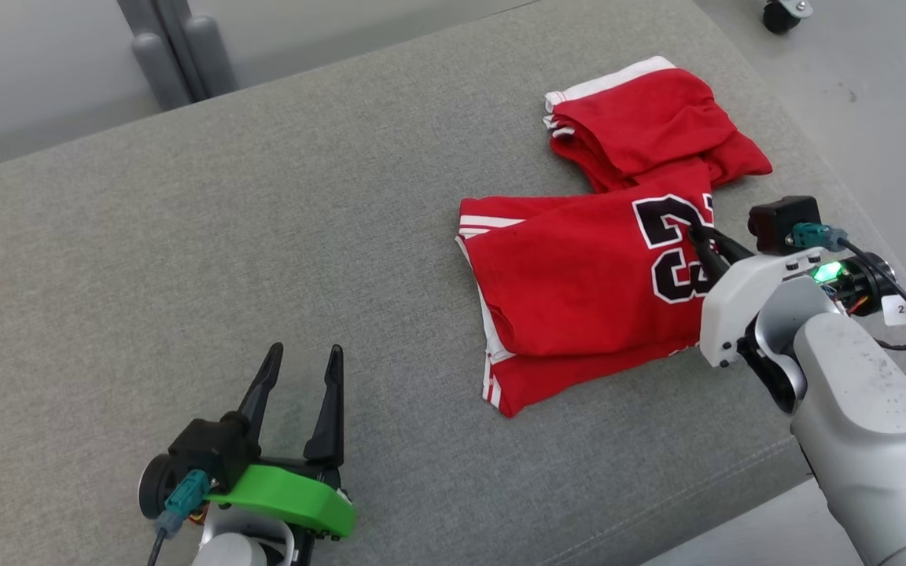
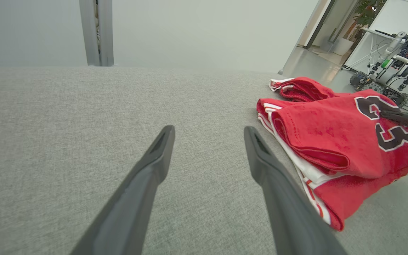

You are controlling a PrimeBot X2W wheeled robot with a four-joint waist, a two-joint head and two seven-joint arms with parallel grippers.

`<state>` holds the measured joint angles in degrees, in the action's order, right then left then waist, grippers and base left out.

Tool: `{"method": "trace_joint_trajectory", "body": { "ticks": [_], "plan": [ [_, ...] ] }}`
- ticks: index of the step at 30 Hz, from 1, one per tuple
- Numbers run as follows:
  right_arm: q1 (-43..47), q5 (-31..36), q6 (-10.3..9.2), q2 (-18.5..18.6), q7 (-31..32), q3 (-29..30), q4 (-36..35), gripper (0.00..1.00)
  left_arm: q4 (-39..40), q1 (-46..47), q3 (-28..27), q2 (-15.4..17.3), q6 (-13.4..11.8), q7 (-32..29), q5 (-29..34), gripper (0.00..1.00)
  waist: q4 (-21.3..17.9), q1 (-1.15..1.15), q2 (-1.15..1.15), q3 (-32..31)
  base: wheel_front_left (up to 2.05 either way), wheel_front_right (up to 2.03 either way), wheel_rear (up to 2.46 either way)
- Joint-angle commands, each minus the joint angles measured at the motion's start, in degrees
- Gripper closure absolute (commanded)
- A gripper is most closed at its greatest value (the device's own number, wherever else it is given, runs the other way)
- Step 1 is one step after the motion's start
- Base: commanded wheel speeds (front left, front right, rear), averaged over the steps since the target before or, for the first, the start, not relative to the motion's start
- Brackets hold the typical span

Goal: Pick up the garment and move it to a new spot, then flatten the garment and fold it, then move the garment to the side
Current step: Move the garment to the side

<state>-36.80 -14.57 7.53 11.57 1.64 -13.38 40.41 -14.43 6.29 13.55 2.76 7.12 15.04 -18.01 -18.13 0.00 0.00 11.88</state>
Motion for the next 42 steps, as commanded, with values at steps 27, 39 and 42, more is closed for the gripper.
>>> {"method": "trace_joint_trajectory", "body": {
  "ticks": [27,39,42],
  "plan": [
    [-18.22,2.12,-0.10,13.64,7.54,9.47,1.94,1.00,0.36,3.29,1.36,0.27,0.46,0.16,0.08,0.00,10.48,0.00,0.00,6.36,0.00,0.00,0.00],
    [-19.85,7.83,-0.10,11.86,0.37,18.97,13.79,0.00,0.04,4.23,1.38,0.27,0.44,0.16,0.54,0.00,12.17,0.00,0.00,8.29,0.00,0.00,0.00],
    [-20.06,8.42,-0.10,11.11,-1.44,18.68,15.05,0.00,0.02,4.13,1.14,0.31,0.44,0.16,0.68,0.00,11.51,0.00,0.00,7.59,0.00,0.00,0.00]
  ]
}}
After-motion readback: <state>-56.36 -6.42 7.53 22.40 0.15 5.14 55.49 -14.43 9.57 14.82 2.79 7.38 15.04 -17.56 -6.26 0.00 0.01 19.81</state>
